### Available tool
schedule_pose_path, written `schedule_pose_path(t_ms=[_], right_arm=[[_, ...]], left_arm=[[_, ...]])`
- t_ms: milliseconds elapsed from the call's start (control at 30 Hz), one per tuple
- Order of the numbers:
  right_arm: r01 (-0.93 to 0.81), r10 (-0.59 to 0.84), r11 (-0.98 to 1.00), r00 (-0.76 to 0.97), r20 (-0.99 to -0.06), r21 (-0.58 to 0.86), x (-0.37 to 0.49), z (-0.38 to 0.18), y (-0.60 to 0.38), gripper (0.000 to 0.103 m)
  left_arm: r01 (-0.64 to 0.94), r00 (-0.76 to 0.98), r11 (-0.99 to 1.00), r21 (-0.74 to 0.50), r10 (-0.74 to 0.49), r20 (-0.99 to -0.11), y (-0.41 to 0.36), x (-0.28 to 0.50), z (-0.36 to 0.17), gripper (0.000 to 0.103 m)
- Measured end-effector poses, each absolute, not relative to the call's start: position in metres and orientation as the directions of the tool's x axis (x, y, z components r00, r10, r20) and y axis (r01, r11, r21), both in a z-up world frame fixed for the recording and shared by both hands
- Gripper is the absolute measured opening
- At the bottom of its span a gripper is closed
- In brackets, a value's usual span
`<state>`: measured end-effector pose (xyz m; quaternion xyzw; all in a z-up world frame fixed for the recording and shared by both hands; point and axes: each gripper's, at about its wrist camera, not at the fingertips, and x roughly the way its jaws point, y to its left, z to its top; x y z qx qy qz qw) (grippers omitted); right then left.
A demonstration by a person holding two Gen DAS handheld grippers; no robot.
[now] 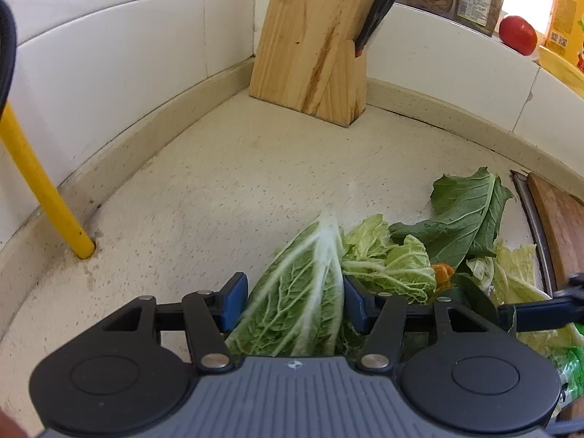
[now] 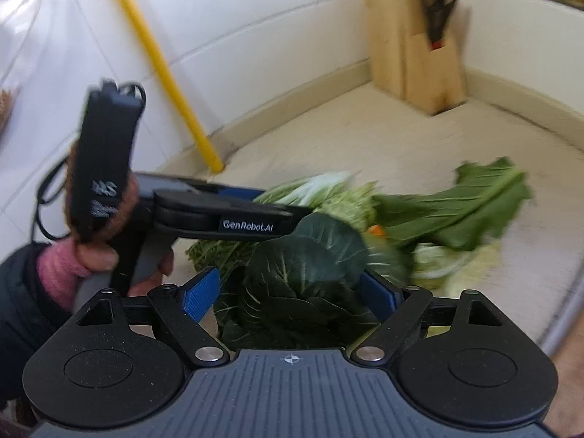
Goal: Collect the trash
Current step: 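Grasp the napa cabbage leaf with the left gripper while the right gripper grasps the bok choy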
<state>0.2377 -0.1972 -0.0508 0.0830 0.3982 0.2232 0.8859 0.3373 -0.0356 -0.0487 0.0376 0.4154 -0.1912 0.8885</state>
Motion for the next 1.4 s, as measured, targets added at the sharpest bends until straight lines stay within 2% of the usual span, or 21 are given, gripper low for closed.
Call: schedule_pose_path(t_ms=[33, 133, 300, 533, 567, 700, 767, 833, 867, 900, 933, 967, 1000, 1133, 1267, 1400], right_arm=[[-0.329, 0.45, 0.892, 0.579, -0.68, 0.311, 0.24, -0.054, -0.192, 0.088], [-0.31, 0.406, 0.912, 0.58, -0.707, 0.269, 0.245, -0.064, -0.187, 0.074], [-0.283, 0.445, 0.895, 0.579, -0.683, 0.344, 0.238, -0.06, -0.209, 0.059], [-0.21, 0.475, 0.87, 0.598, -0.646, 0.446, 0.221, -0.055, -0.238, 0.056], [-0.19, 0.482, 0.86, 0.606, -0.633, 0.474, 0.218, -0.054, -0.245, 0.056], [-0.142, 0.469, 0.85, 0.641, -0.608, 0.507, 0.206, -0.05, -0.266, 0.056], [-0.117, 0.474, 0.837, 0.643, -0.601, 0.535, 0.206, -0.053, -0.274, 0.056], [-0.102, 0.469, 0.836, 0.644, -0.604, 0.54, 0.206, -0.056, -0.277, 0.056], [-0.098, 0.468, 0.835, 0.644, -0.605, 0.541, 0.206, -0.058, -0.277, 0.056], [-0.098, 0.467, 0.835, 0.645, -0.604, 0.541, 0.205, -0.058, -0.275, 0.056], [-0.098, 0.466, 0.836, 0.648, -0.603, 0.541, 0.205, -0.058, -0.274, 0.056], [-0.097, 0.466, 0.835, 0.649, -0.601, 0.541, 0.205, -0.058, -0.274, 0.056], [-0.097, 0.467, 0.833, 0.65, -0.599, 0.545, 0.205, -0.057, -0.274, 0.056], [-0.089, 0.478, 0.817, 0.658, -0.582, 0.57, 0.203, -0.054, -0.278, 0.056], [-0.082, 0.499, 0.788, 0.665, -0.555, 0.611, 0.202, -0.052, -0.282, 0.055], [-0.084, 0.532, 0.751, 0.665, -0.525, 0.655, 0.202, -0.051, -0.284, 0.055]], left_arm=[[0.366, 0.58, 0.925, -0.1, -0.311, -0.753, -0.034, 0.337, -0.049, 0.053], [0.352, 0.577, 0.927, -0.128, -0.323, -0.75, -0.027, 0.335, -0.047, 0.053], [0.353, 0.579, 0.926, -0.137, -0.331, -0.745, -0.024, 0.331, -0.044, 0.053], [0.372, 0.567, 0.919, -0.132, -0.337, -0.751, -0.028, 0.331, -0.042, 0.057], [0.374, 0.565, 0.917, -0.136, -0.342, -0.751, -0.028, 0.33, -0.042, 0.059], [0.401, 0.53, 0.902, -0.158, -0.37, -0.763, -0.035, 0.333, -0.052, 0.08], [0.409, 0.534, 0.901, -0.143, -0.363, -0.764, -0.043, 0.333, -0.057, 0.084], [0.412, 0.547, 0.902, -0.129, -0.359, -0.757, -0.048, 0.333, -0.058, 0.083], [0.412, 0.553, 0.902, -0.127, -0.359, -0.752, -0.051, 0.332, -0.058, 0.075], [0.417, 0.556, 0.899, -0.135, -0.369, -0.745, -0.052, 0.33, -0.057, 0.058], [0.424, 0.547, 0.892, -0.155, -0.389, -0.741, -0.054, 0.329, -0.055, 0.049], [0.431, 0.531, 0.883, -0.188, -0.416, -0.738, -0.054, 0.328, -0.053, 0.034], [0.427, 0.532, 0.883, -0.196, -0.421, -0.735, -0.054, 0.327, -0.051, 0.028], [0.405, 0.553, 0.89, -0.209, -0.421, -0.719, -0.048, 0.318, -0.042, 0.016], [0.376, 0.554, 0.878, -0.295, -0.468, -0.688, -0.031, 0.31, -0.031, 0.014], [0.363, 0.571, 0.874, -0.322, -0.482, -0.665, -0.02, 0.3, -0.02, 0.014]])
